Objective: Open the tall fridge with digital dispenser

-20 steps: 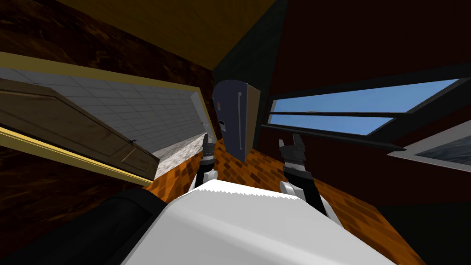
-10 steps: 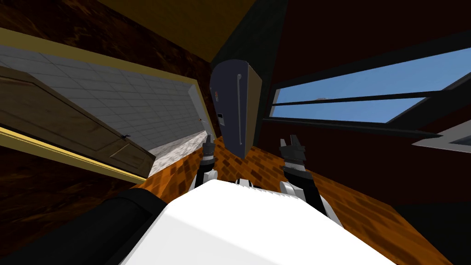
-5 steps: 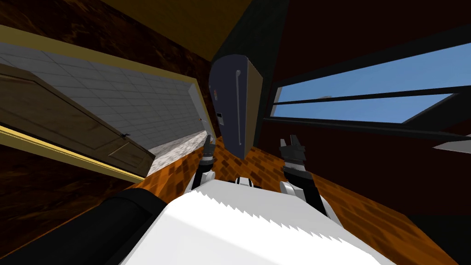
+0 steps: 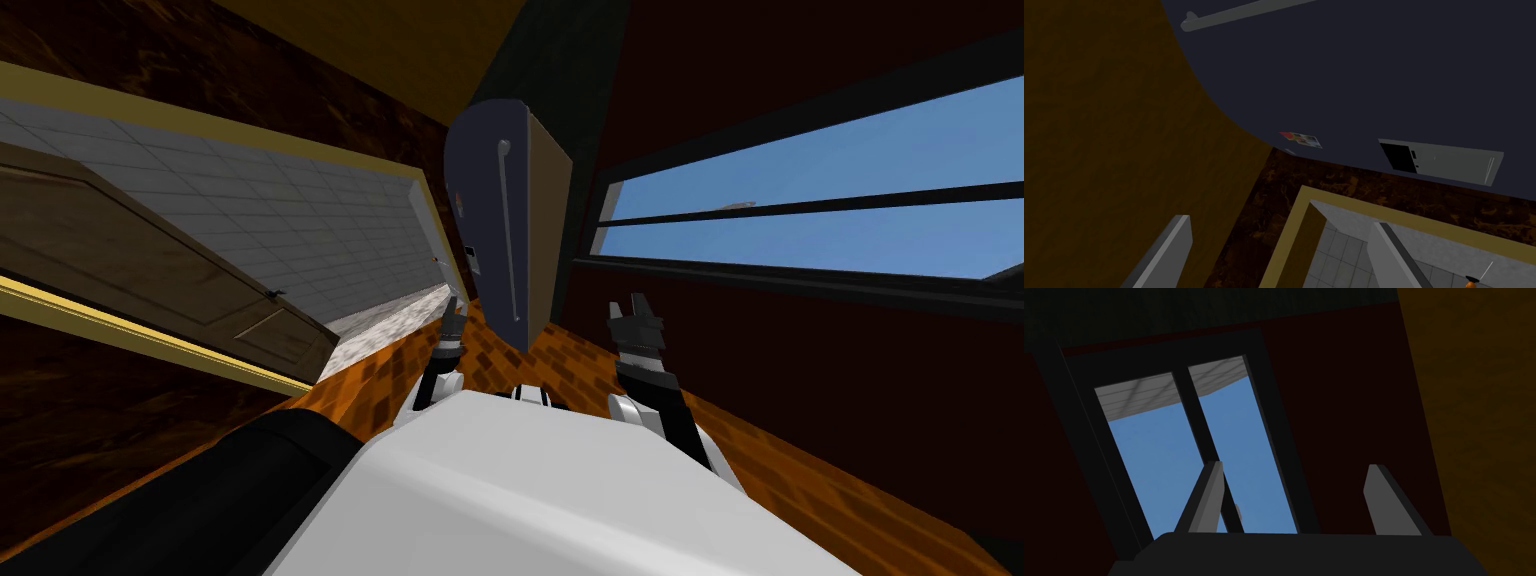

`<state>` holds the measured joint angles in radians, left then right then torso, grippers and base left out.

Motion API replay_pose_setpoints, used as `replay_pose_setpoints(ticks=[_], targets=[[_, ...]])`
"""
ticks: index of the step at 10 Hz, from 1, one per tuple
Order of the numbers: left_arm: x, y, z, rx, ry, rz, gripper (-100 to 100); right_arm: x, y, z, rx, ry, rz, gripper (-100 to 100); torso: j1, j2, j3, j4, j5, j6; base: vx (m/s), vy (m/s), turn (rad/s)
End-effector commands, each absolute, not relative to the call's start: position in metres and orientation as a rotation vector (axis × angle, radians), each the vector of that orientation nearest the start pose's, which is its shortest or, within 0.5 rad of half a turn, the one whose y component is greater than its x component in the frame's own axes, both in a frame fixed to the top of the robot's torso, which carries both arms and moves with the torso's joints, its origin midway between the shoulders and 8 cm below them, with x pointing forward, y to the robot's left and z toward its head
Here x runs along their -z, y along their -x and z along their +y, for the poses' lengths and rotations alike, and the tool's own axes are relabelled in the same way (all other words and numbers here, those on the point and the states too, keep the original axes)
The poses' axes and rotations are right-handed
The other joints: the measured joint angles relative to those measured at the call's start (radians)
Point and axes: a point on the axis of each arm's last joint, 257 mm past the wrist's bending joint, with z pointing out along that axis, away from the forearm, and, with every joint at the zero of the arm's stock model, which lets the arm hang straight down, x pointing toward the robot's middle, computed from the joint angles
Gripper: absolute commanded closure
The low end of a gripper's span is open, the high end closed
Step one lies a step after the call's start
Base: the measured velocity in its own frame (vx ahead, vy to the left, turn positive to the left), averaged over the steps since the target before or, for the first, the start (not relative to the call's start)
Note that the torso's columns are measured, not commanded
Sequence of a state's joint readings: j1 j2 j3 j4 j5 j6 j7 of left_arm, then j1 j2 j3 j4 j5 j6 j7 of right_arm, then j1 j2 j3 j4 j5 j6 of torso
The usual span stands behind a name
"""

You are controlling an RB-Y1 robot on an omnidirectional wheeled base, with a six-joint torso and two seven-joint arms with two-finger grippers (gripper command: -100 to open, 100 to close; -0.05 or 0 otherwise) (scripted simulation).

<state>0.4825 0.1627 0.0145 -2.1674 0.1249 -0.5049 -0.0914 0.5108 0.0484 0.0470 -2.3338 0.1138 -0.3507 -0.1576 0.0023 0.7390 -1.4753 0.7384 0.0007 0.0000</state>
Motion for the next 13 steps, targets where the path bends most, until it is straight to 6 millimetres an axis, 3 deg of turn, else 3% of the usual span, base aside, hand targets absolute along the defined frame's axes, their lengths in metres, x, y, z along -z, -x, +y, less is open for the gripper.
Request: replay_pose_setpoints(ticks=[1,13], targets=[[0.035,-0.370,0.306,1.268,0.718,0.757,-100,-0.016,-0.360,-0.262,-1.385,-0.782,0.660,0,-0.001,0.000,0.000,0.000,0.000,0.000,0.208,-0.156,0.098],[0.090,-0.379,0.371,1.300,0.960,0.682,-100,-0.016,-0.360,-0.262,-1.385,-0.782,0.660,0,-0.002,0.001,0.000,0.000,-0.001,0.000,0.176,-0.163,0.077]])
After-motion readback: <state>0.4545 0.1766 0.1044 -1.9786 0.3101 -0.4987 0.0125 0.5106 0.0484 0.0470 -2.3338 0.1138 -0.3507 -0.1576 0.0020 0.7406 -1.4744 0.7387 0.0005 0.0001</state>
